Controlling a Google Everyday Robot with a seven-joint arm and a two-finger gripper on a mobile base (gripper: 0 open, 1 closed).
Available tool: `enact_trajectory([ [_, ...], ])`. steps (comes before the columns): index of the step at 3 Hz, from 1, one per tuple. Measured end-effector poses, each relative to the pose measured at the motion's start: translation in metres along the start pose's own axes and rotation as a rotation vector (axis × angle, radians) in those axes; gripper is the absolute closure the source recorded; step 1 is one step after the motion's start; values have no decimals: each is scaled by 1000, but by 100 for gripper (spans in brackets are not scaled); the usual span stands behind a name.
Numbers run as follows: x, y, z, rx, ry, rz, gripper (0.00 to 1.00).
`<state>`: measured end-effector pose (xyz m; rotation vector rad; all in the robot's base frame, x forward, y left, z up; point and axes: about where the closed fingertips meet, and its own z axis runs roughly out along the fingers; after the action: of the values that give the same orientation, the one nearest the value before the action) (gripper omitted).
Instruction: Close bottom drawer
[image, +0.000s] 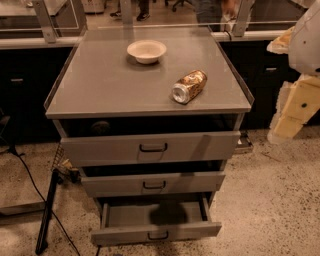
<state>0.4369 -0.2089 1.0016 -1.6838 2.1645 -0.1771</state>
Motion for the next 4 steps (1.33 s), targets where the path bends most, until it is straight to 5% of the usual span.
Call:
enact_trajectory([
  [1, 0, 0, 0, 0, 0, 0, 3],
  [3, 0, 10, 10, -10, -12, 23, 49],
  [4, -4, 49, 47, -53, -65, 51, 80],
])
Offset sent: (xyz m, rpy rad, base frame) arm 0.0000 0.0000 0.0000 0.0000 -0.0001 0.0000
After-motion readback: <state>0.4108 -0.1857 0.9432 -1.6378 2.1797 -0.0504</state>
